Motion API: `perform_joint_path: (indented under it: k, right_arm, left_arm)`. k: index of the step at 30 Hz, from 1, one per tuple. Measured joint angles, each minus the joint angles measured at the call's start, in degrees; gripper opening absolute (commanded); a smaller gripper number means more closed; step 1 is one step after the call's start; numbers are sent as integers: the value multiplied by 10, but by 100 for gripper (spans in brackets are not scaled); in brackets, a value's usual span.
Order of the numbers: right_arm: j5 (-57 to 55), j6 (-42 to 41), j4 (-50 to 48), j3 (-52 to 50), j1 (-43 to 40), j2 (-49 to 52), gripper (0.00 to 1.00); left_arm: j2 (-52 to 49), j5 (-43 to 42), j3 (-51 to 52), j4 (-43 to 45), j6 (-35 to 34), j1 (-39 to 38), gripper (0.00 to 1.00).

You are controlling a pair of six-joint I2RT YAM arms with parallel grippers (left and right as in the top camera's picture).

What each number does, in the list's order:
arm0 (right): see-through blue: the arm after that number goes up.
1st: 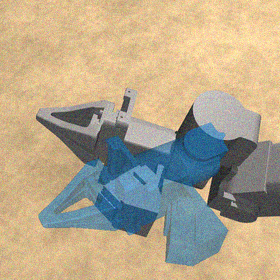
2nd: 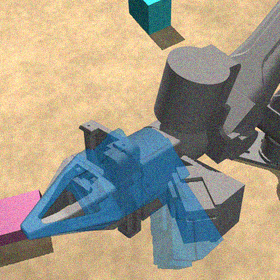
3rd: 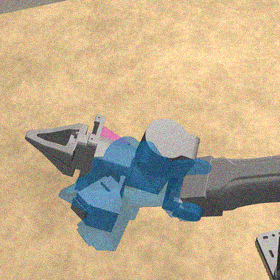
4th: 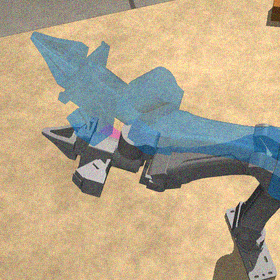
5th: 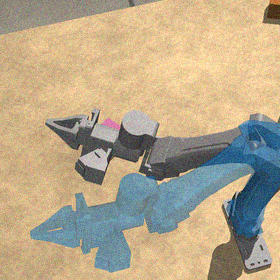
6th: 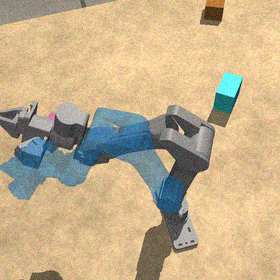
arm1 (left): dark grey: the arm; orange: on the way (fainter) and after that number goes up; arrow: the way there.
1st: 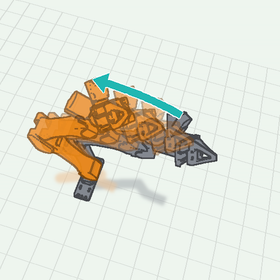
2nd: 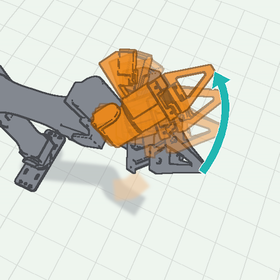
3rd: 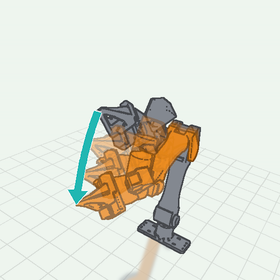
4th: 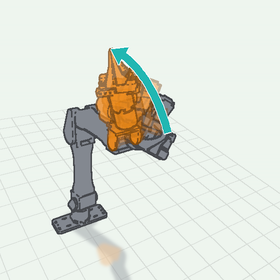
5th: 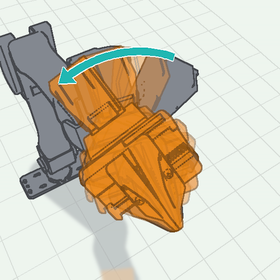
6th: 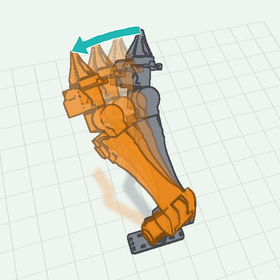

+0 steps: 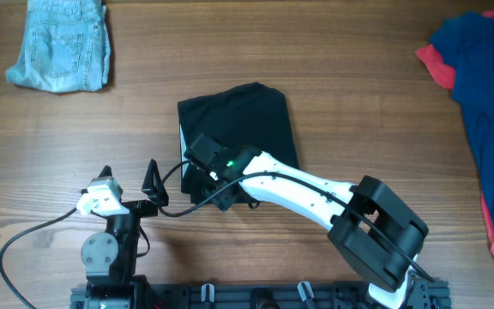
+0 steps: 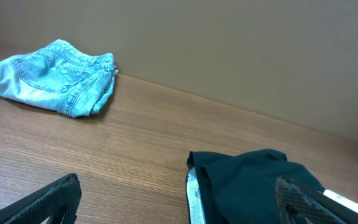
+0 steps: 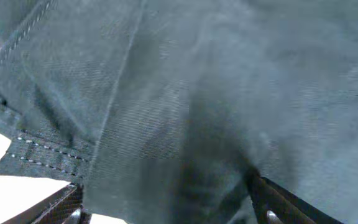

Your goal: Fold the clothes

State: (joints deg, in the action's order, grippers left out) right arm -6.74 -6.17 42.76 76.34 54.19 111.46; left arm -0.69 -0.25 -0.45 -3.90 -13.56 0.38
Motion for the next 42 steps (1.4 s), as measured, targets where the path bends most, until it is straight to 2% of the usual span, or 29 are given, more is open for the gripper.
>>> perform_joint_path:
  k: [2,6,10,18,28,32,34,36,38,39,40,41,42]
  right_arm:
    - [-5,-7,0,0,-10,-15,86]
    - [-3,-27,4,4,-56,-57,84]
    - [51,-25,5,8,-86,-75,82]
    - [130,-23,6,-2,-69,-73,81]
    - [173,-21,13,-2,-67,-31,80]
    - [175,-21,9,-2,-63,-3,74]
    - [176,-21,7,-2,-63,-2,64]
    - [177,-21,5,-2,-63,-2,43]
    - [177,-26,0,-2,-63,-2,40]
    - [177,-27,-2,-2,-63,-2,33]
    - [177,-28,-2,-2,-63,-2,22]
    - [177,-30,-2,-2,-63,-2,6]
    - [177,-31,-2,-2,-63,-2,4]
  left_arm:
    - [0,0,0,0,0,0,100]
    - [0,0,0,0,0,0,100]
    - [0,0,0,0,0,0,100]
    - [0,0,0,0,0,0,100]
    - [0,0,0,0,0,0,100]
    - [0,0,0,0,0,0,100]
    - [0,0,0,0,0,0,100]
    - [0,0,0,0,0,0,100]
    - [0,0,0,0,0,0,100]
    - [0,0,0,0,0,0,100]
    - [0,0,0,0,0,0,100]
    - [0,0,0,0,0,0,100]
    - [0,0,0,0,0,0,100]
